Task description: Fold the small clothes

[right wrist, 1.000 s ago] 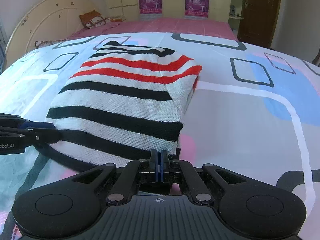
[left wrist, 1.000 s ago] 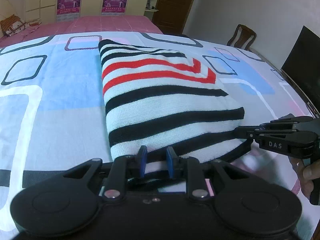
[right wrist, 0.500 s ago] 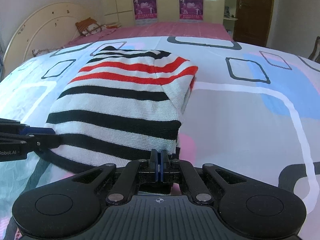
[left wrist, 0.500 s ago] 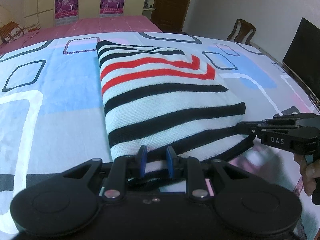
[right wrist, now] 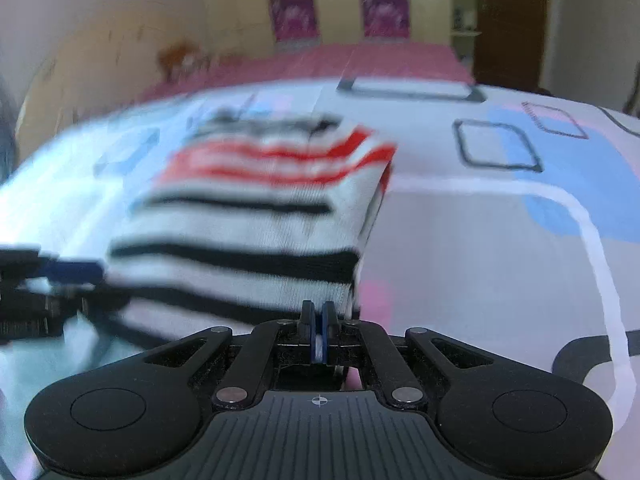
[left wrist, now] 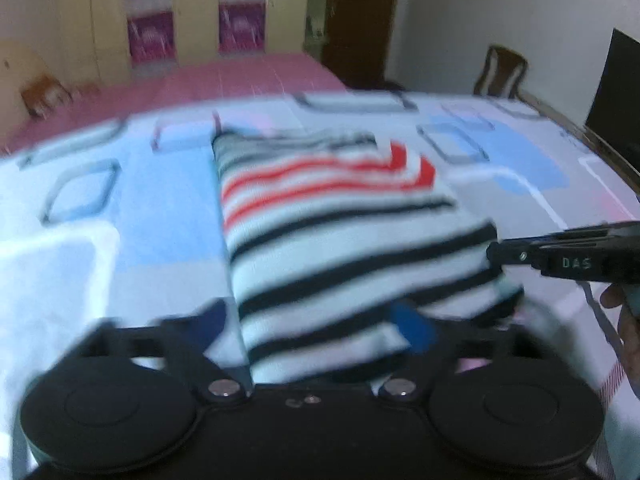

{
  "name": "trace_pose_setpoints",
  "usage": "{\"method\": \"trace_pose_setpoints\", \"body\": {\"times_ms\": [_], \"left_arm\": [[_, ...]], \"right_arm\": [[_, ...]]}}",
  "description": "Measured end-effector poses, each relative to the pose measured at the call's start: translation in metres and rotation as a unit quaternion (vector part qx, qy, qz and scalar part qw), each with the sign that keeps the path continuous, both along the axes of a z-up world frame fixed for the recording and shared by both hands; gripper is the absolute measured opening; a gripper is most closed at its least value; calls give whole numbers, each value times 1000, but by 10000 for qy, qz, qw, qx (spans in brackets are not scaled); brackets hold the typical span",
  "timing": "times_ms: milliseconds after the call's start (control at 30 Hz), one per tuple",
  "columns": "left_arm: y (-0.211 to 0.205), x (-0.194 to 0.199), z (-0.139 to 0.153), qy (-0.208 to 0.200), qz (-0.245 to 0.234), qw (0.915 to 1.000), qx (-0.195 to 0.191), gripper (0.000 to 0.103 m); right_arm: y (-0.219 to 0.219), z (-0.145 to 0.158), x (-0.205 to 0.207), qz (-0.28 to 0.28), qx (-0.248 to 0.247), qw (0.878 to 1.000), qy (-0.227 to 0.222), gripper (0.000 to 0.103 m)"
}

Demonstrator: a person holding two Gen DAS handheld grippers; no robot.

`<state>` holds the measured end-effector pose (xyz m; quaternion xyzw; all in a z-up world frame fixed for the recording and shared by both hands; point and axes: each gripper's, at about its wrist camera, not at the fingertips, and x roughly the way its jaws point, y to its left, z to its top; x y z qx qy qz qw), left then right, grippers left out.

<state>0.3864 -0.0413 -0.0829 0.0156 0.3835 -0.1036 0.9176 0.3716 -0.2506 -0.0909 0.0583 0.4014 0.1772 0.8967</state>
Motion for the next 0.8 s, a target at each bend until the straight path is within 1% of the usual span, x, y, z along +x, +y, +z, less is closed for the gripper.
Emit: {"method": "trace_pose_setpoints", "body": {"times_ms": [33, 67, 267, 433, 467, 500, 600, 633, 733, 800], "left_arm": [[1, 3, 3, 14, 1, 10000, -51, 89], [1, 7, 4, 47, -6, 9999, -90, 89], [-3, 33, 0, 113, 34, 9997, 192, 86], [-3, 48, -4, 203, 184, 9993, 258, 85], [-2, 50, -6, 230, 207, 9991, 277, 84], [-2, 52, -7, 254, 234, 9990, 297, 84], [3, 59, -9, 326, 291, 9987, 250, 86], [8, 62, -10, 359, 352, 9986, 150, 86], [29, 73, -14, 581, 550, 9958, -447, 86], [43, 80, -19, 796, 582, 9907, -939, 85]], "right_arm": [[-6, 3, 5, -99, 133, 9999, 7, 82], [-10, 6, 8, -120, 278, 9995, -72, 84], [-21, 4, 46, 21, 816, 9963, 281, 83], [-35, -7, 65, -32, 1286, 9898, 613, 83], [-37, -9, 68, -27, 1362, 9885, 652, 81], [-39, -11, 70, -21, 1434, 9872, 702, 76], [-48, -20, 79, -69, 1750, 9804, 900, 75], [-52, -23, 81, -95, 1864, 9776, 970, 75], [-63, -35, 91, -224, 2291, 9651, 1252, 75], [-71, -48, 98, -316, 2712, 9492, 1563, 75]]}}
